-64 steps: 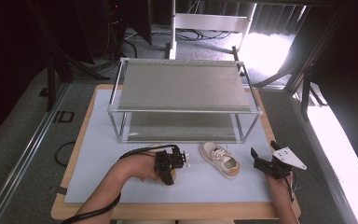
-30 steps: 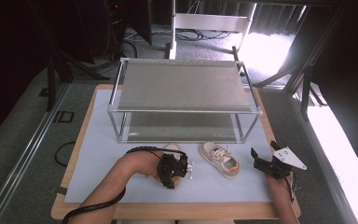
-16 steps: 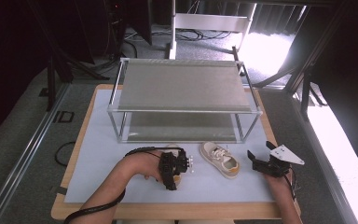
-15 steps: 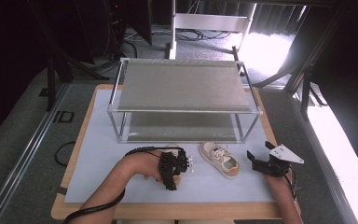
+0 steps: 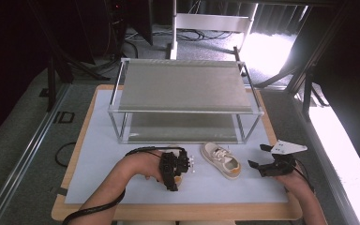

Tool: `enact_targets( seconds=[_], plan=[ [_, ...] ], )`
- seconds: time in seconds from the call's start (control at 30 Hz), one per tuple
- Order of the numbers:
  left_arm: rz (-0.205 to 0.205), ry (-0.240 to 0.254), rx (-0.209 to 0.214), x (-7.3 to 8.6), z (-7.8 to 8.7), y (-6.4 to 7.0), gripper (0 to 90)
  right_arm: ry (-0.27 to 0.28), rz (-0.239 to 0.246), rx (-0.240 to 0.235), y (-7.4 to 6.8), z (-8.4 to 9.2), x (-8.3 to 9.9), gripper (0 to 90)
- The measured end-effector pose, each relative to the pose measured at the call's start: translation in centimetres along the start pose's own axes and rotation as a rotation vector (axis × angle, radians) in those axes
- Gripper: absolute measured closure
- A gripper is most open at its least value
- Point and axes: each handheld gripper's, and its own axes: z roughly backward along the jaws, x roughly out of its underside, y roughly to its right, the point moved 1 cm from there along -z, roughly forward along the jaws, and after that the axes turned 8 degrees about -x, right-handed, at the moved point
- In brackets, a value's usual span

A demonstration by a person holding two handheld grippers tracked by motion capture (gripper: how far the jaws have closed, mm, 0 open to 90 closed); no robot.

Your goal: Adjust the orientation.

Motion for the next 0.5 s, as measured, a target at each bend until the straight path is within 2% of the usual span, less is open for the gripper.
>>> enact_targets(
  seconds=[0.07,0.13,0.2,0.37,0.43,0.5],
  plan=[
    [-0.010,0.003,-0.008,0.0,0.0,0.1,46.0,-0.063,0.029,-0.034,-0.2,0.1,-0.5,14.5],
    [-0.008,0.002,-0.002,0.0,0.0,0.1,46.0,-0.079,0.033,-0.041,-0.3,0.1,-0.6,15.2],
    [-0.007,-0.005,0.001,0.1,0.0,0.2,46.1,-0.131,0.059,-0.064,-0.5,0.2,-1.1,16.1],
    [-0.003,-0.007,-0.002,0.2,0.0,0.2,46.1,-0.311,0.098,-0.132,-1.0,0.3,-2.3,16.3],
    [-0.008,-0.010,-0.002,0.2,0.1,0.2,46.1,-0.385,0.112,-0.159,-1.2,0.2,-2.6,19.6],
    [-0.005,-0.011,0.001,0.3,0.0,0.3,46.1,-0.474,0.142,-0.180,-1.5,0.0,-2.9,19.5]
  ],
)
